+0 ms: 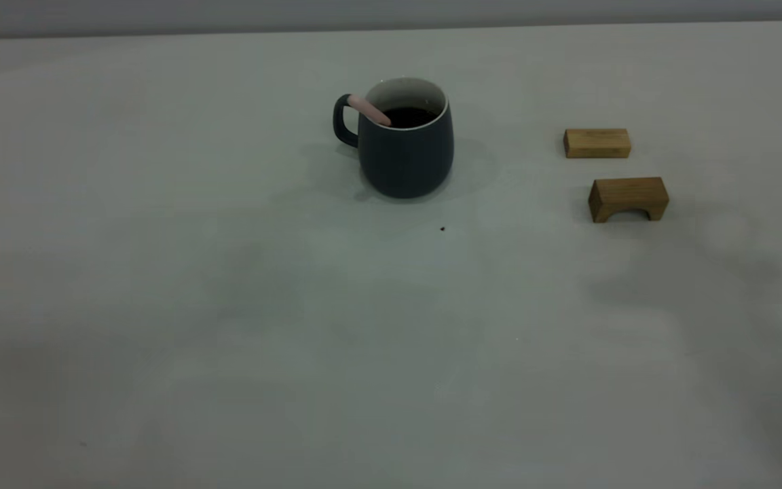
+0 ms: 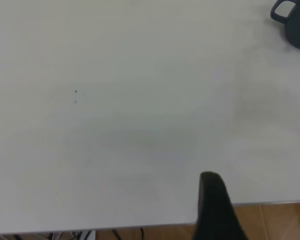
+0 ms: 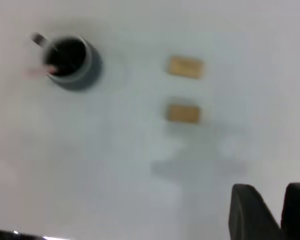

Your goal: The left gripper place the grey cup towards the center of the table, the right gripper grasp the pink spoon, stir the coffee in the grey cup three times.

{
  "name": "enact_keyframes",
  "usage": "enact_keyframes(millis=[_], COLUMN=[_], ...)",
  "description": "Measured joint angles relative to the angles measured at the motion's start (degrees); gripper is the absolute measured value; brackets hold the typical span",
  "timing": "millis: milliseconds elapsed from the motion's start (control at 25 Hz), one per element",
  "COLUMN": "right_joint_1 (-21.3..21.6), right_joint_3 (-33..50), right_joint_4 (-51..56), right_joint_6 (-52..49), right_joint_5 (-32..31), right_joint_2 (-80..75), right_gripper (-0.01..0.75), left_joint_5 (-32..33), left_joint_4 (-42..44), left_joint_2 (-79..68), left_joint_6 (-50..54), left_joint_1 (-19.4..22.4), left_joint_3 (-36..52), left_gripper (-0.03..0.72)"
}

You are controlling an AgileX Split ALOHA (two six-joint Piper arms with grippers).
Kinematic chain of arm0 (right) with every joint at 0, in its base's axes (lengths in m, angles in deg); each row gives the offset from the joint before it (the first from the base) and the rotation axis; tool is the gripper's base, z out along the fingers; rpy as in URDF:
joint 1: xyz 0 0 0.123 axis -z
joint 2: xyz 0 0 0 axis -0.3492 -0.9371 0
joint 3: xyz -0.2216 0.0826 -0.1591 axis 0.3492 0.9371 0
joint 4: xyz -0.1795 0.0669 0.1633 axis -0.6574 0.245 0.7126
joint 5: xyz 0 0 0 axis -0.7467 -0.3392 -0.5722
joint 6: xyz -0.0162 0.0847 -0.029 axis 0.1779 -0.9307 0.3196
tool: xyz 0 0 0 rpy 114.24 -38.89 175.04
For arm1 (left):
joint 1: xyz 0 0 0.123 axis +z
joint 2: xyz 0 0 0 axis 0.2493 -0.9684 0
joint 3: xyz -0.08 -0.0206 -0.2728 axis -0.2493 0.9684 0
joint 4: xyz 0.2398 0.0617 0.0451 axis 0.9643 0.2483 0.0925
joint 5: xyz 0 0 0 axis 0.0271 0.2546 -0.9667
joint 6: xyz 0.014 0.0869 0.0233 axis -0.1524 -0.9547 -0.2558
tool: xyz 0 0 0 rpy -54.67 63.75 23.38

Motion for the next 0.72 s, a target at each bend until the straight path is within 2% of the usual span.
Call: enact_keyframes(millis=[440,600,720], right_joint_1=[0.0,0.51,3.9], right_joint_3=[35.79,42.09,45.5], right_joint_4=[-3.76,-3.76,-3.76], right_joint_6=[-0.04,-0.04,-0.04], right_joint_5=[0.0,0.0,0.55], right_joint_2=[32.59,47.1,55.34], right_gripper=[0.215,0.219,0.223], left_joint_5=[0.0,0.0,0.0], left_joint_4=[0.0,0.0,0.0], left_joint_2=[0.0,0.0,0.0], left_joint_6=[0.0,0.0,0.0], left_joint_1=[0.0,0.0,0.0], left_joint_3=[0.0,0.0,0.0], left_gripper=[0.519,0.519,0.519])
